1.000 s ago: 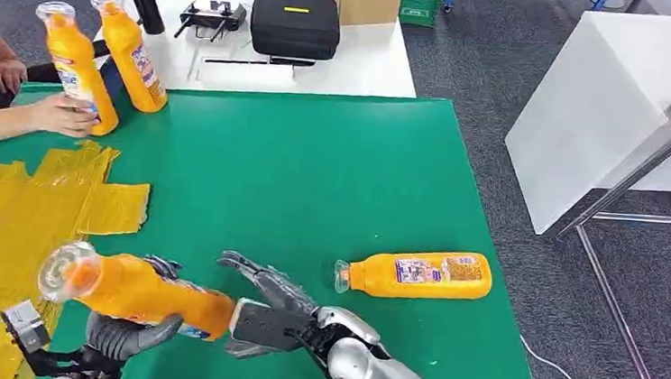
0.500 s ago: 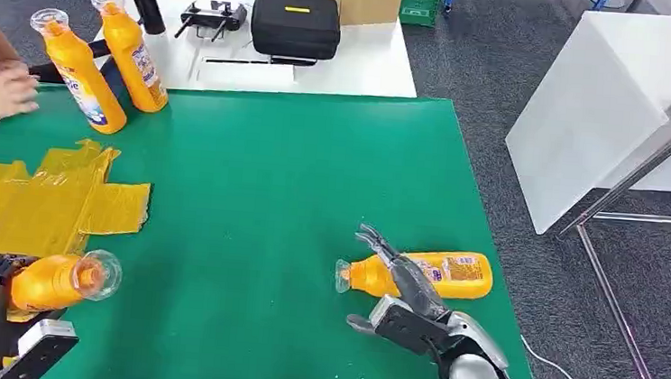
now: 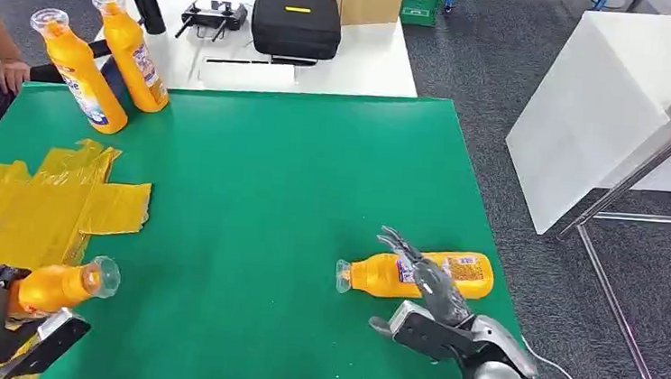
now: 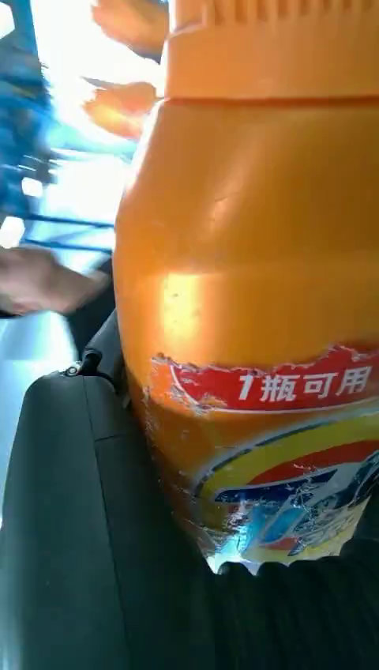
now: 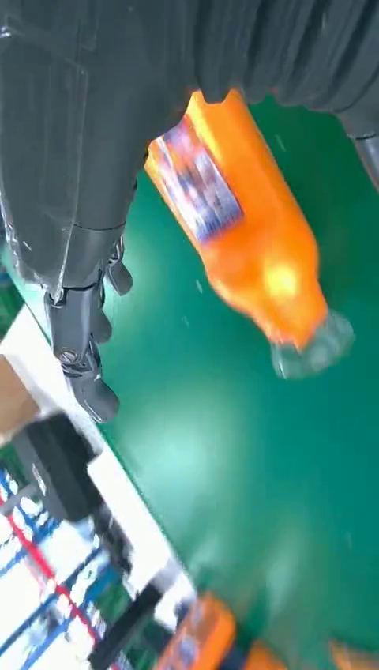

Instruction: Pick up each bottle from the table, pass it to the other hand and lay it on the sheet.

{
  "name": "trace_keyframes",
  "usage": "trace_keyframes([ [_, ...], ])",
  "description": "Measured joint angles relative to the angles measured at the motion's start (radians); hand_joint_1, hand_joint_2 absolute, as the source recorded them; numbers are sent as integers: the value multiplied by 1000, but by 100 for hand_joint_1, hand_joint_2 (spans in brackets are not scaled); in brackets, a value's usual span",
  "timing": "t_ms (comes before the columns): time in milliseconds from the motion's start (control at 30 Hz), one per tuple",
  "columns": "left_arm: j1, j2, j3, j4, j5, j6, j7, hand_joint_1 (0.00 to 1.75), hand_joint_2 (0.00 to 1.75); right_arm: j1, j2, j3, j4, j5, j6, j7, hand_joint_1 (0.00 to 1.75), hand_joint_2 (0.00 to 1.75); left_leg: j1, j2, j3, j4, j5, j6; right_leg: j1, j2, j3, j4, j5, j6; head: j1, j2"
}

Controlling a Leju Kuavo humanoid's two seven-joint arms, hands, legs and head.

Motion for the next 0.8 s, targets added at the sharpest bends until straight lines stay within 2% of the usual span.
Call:
trace_keyframes([
  [167, -48, 41, -8, 174, -31, -41, 19, 175, 175, -23, -59, -18, -2, 34, 46, 44, 0, 175, 0, 0, 0, 0, 0, 1, 0, 0, 0, 0, 1, 0, 0, 0],
  [200, -59, 49, -18, 203, -43, -49, 27, 0, 175, -33, -66, -18, 0, 37, 54, 54, 0, 175, 0, 1, 1, 0, 0, 1, 0, 0, 0, 0, 1, 1, 0, 0],
  [467, -145, 110, -122, 340, -108, -45, 116, 0, 175, -97, -106, -18, 42, 44, 75, 94, 0, 175, -2, -15, 3, 0, 4, 4, -3, -15, 4, 1, 0, 1, 0, 0],
  [800, -160, 162, -183, 374, -35, -25, 110, 0, 175, -125, -207, -33, 83, 45, 153, 148, 0, 175, -2, -16, 3, -1, 10, 2, -3, -17, 4, 4, 1, 0, 0, 0],
])
